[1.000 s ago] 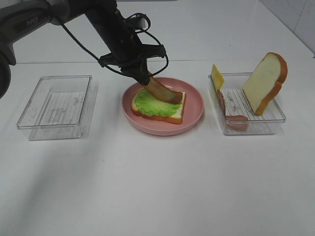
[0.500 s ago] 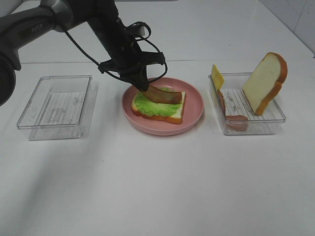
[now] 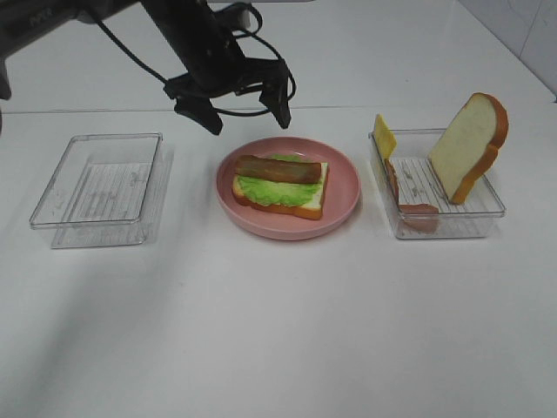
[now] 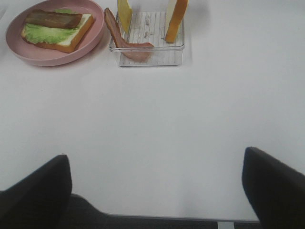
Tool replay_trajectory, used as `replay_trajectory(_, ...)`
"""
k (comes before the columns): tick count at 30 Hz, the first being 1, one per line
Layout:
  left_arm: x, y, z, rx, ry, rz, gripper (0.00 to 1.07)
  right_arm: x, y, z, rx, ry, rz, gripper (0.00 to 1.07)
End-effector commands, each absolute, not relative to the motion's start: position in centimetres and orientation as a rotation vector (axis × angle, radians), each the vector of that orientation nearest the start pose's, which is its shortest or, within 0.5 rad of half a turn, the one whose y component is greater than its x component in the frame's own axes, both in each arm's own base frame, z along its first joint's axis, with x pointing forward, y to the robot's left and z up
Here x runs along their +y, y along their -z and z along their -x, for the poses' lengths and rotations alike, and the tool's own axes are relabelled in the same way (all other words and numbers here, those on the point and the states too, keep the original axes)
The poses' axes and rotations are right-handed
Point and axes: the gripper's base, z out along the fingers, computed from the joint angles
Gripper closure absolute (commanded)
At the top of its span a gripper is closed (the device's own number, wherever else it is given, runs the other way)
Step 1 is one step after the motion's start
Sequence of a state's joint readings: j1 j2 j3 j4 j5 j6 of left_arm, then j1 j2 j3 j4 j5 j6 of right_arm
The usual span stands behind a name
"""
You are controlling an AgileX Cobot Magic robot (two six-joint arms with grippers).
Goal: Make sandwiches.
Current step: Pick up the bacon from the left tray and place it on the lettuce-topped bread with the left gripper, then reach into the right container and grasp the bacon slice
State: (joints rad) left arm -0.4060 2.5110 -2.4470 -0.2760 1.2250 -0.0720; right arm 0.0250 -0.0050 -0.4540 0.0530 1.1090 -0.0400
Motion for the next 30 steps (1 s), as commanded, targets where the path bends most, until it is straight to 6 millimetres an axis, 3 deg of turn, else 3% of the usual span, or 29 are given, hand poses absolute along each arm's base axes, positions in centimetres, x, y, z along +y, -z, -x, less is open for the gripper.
replay_trajectory(1,-22.6,-22.8,-47.1,2.797,0.432,-0.487,0.05,0.4,-26.0,0.5,2.107,-0.053,0.076,0.13)
replay_trajectory(5,-20.3,-25.9,-47.1,2.716,0.162,-0.501,0.05,0.4,-26.0,0.5,2.107,-0.053,0.076,0.13)
replay_trajectory(6,-20.3,-25.9,-47.1,2.716,0.162,-0.501,0.05,0.4,-26.0,0.5,2.107,-0.053,0.076,0.13)
replay_trajectory(7,-18.4,-26.7,-47.4,2.702,0.061,-0.470,0.05,0.4,-26.0,0.5,2.107,-0.053,0.076,0.13)
replay_trajectory(8,-18.4,-26.7,-47.4,2.702,0.061,-0.470,0.05,0.4,-26.0,0.5,2.107,-0.053,0.076,0.13)
replay_trajectory(9,-17.3,-27.0,-47.6,2.704,0.030,-0.445,0.05,0.4,-26.0,0.5,2.107,-0.053,0.076,0.13)
replay_trajectory(10,-14.9,-27.6,-47.9,2.710,0.002,-0.390,0.05,0.4,-26.0,0.5,2.107,-0.053,0.076,0.13)
replay_trajectory(11,-14.9,-27.6,-47.9,2.710,0.002,-0.390,0.05,0.4,-26.0,0.5,2.107,-0.053,0.076,0.13)
replay_trajectory(12,-11.9,-28.3,-48.1,2.722,-0.016,-0.323,0.05,0.4,-26.0,0.5,2.107,-0.053,0.076,0.13)
replay_trajectory(13,-11.9,-28.3,-48.1,2.722,-0.016,-0.323,0.05,0.4,-26.0,0.5,2.107,-0.053,0.076,0.13)
replay_trajectory(14,-9.1,-28.6,-48.0,2.739,-0.038,-0.278,0.06,0.4,-26.0,0.5,2.107,-0.053,0.076,0.13)
replay_trajectory(15,-7.5,-29.0,-47.9,2.746,-0.046,-0.237,0.06,0.4,-26.0,0.5,2.107,-0.053,0.076,0.13)
replay_trajectory(16,-7.5,-29.0,-47.9,2.746,-0.046,-0.237,0.06,0.4,-26.0,0.5,2.107,-0.053,0.076,0.13)
replay_trajectory(17,-5.2,-29.4,-47.5,2.760,-0.055,-0.184,0.06,0.4,-26.0,0.5,2.107,-0.053,0.076,0.13)
replay_trajectory(20,-2.7,-29.8,-46.5,2.787,-0.042,-0.123,0.06,0.4,-26.0,0.5,2.107,-0.053,0.076,0.13)
replay_trajectory(23,-2.3,-29.9,-45.4,2.813,-0.015,-0.106,0.06,0.4,-26.0,0.5,2.107,-0.053,0.076,0.13)
replay_trajectory(25,-2.3,-29.6,-43.0,2.877,0.006,-0.106,0.06,0.4,-26.0,0.5,2.107,-0.053,0.076,0.13)
replay_trajectory(26,-2.3,-29.6,-43.0,2.877,0.006,-0.106,0.06,0.4,-26.0,0.5,2.107,-0.053,0.076,0.13)
replay_trajectory(28,-2.7,-30.2,-40.1,2.892,0.008,-0.129,0.06,0.4,-26.0,0.5,2.107,-0.053,0.076,0.13)
replay_trajectory(29,-2.7,-30.2,-40.1,2.892,0.008,-0.129,0.06,0.4,-26.0,0.5,2.107,-0.053,0.076,0.13)
replay_trajectory(30,-3.1,-30.5,-37.6,2.876,0.012,-0.145,0.06,0.4,-26.0,0.5,2.107,-0.053,0.076,0.13)
